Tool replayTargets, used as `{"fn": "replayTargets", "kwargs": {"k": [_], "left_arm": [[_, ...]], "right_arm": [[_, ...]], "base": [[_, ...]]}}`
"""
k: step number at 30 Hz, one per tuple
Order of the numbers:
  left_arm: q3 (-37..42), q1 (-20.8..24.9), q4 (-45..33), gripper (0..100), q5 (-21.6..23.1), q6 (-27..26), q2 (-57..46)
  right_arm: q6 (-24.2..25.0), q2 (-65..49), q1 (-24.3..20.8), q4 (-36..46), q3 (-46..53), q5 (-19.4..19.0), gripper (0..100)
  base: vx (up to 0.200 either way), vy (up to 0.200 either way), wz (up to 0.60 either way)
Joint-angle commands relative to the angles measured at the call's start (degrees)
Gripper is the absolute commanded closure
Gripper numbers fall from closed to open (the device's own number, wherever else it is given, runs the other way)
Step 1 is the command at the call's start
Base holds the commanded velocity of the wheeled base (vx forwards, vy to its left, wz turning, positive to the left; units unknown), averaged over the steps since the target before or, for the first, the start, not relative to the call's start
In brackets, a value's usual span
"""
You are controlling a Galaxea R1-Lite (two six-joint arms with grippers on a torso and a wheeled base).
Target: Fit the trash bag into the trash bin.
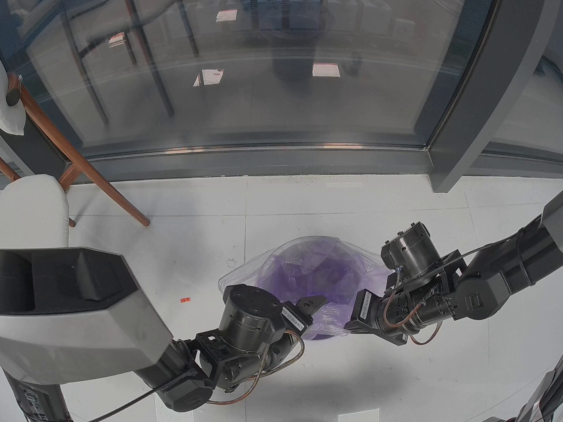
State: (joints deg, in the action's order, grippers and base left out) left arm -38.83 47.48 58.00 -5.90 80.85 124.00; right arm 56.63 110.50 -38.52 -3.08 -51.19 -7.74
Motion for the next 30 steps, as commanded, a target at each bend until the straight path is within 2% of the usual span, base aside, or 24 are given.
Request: {"fn": "replayTargets", "kwargs": {"k": [1,5,11,15,16,22,24,30], "left_arm": [[-1.08,-0.11,0.00,100,-0.52,-0.08,2.91],[-0.46,-0.64,0.09,100,-0.52,-0.08,3.79],[0.33,-0.37,0.09,100,-2.01,0.10,3.97],[0.51,0.15,0.09,100,-2.27,0.80,4.05],[0.51,0.33,0.00,100,-2.27,0.80,4.05],[1.39,0.86,0.00,100,-2.36,0.71,4.05],[2.26,2.53,-0.08,100,-3.15,0.19,4.05],[2.53,5.16,-0.43,100,-3.68,0.10,4.05]], "right_arm": [[-0.02,-0.81,-1.73,-0.08,1.79,0.01,100],[-0.11,-1.60,-2.26,-0.08,3.90,0.80,100],[-0.38,-2.04,-3.58,-0.52,7.51,4.49,100],[-0.02,-2.65,-2.79,-4.74,8.39,4.75,100],[-0.11,-2.74,-2.61,-5.88,8.91,4.84,0],[0.15,-3.44,1.17,-9.57,8.91,4.84,0],[-0.20,-3.53,3.72,-9.66,8.47,4.31,0],[-0.38,0.86,7.41,-9.13,2.23,4.23,0]], "base": [[0.000,0.000,0.00],[0.000,0.000,0.00],[0.000,0.000,0.00],[0.000,0.000,0.00],[0.000,0.000,0.00],[0.000,0.000,0.00],[0.000,0.000,0.00],[0.000,0.000,0.00]]}}
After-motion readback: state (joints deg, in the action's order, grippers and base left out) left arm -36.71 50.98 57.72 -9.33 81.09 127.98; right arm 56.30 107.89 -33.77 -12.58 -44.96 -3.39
